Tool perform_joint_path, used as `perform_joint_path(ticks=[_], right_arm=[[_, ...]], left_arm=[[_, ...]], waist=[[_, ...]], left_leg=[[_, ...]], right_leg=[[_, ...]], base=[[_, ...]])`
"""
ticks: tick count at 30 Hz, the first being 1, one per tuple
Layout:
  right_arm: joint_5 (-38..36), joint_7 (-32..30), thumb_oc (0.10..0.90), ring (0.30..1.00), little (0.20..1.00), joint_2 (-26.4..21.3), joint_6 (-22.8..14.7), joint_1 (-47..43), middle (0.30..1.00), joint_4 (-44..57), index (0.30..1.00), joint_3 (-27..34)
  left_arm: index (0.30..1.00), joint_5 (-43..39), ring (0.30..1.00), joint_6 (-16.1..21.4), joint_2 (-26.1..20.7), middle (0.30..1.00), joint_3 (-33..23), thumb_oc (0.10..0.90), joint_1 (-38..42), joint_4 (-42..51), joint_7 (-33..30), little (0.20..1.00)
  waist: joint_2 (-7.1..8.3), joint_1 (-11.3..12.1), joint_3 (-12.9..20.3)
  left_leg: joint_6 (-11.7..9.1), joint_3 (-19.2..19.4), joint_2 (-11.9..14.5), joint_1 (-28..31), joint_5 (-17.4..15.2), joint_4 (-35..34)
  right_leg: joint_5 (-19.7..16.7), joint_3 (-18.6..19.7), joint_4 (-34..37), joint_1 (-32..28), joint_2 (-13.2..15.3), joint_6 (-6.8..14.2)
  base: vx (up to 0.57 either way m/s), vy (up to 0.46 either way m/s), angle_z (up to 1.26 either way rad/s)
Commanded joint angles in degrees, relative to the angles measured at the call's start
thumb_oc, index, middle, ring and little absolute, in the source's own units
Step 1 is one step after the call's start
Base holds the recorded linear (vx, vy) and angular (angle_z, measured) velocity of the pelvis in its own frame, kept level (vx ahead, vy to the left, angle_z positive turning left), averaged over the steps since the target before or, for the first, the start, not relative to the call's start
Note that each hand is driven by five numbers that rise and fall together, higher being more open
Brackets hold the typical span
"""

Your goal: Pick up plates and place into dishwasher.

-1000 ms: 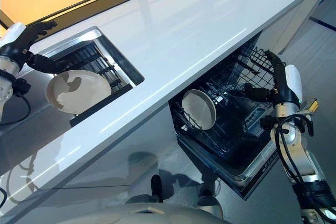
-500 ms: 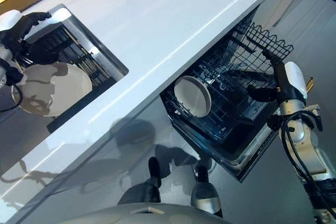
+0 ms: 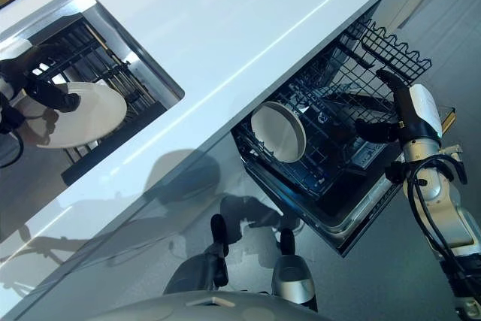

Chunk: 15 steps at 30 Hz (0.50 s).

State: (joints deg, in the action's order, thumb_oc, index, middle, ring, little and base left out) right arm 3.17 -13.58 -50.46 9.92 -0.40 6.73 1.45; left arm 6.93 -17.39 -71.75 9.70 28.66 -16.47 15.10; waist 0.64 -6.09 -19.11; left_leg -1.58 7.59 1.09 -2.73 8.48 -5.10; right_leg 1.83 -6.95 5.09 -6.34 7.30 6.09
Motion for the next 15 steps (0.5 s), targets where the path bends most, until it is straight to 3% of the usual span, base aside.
perform_joint_path(ticks=[1, 11, 15], right_arm=[[0.0, -3.7, 0.8, 0.9, 0.9, -5.8, -3.3, -2.9, 0.9, 5.7, 0.9, 3.3], [0.9, -2.7, 0.8, 0.9, 0.9, -4.8, -2.1, -1.2, 0.9, 6.0, 0.9, 4.6], [1.1, -2.8, 0.8, 0.9, 0.9, -4.3, -2.0, -0.9, 0.9, 5.9, 0.9, 4.7]], left_arm=[[0.9, 6.6, 0.9, -0.5, -8.3, 0.9, -0.7, 0.8, 7.8, -2.8, 3.6, 0.9], [0.9, 11.4, 0.9, -3.2, -6.0, 0.9, -2.7, 0.8, 2.0, -4.4, 17.3, 0.9], [0.9, 14.3, 0.9, -3.9, -4.2, 0.9, -4.6, 0.8, -1.0, -3.2, 18.9, 0.9]], waist=[[-1.0, 0.7, 4.5], [-1.41, 1.2, 5.5], [-1.32, 1.4, 5.9]], left_leg=[[1.0, 1.6, -2.6, 5.8, -8.7, 0.1], [1.0, 0.8, -2.7, 6.6, -8.9, 0.1], [0.9, 0.7, -2.7, 6.8, -8.9, 0.1]], right_leg=[[-6.1, -1.3, -1.7, 5.4, -1.4, 3.6], [-6.0, -1.8, -1.6, 4.5, -1.4, 3.7], [-6.0, -2.0, -1.4, 4.1, -1.3, 3.8]], base=[[0.04, -0.034, 0.04], [0.0, -0.007, 0.03], [0.0, -0.009, 0.01]])
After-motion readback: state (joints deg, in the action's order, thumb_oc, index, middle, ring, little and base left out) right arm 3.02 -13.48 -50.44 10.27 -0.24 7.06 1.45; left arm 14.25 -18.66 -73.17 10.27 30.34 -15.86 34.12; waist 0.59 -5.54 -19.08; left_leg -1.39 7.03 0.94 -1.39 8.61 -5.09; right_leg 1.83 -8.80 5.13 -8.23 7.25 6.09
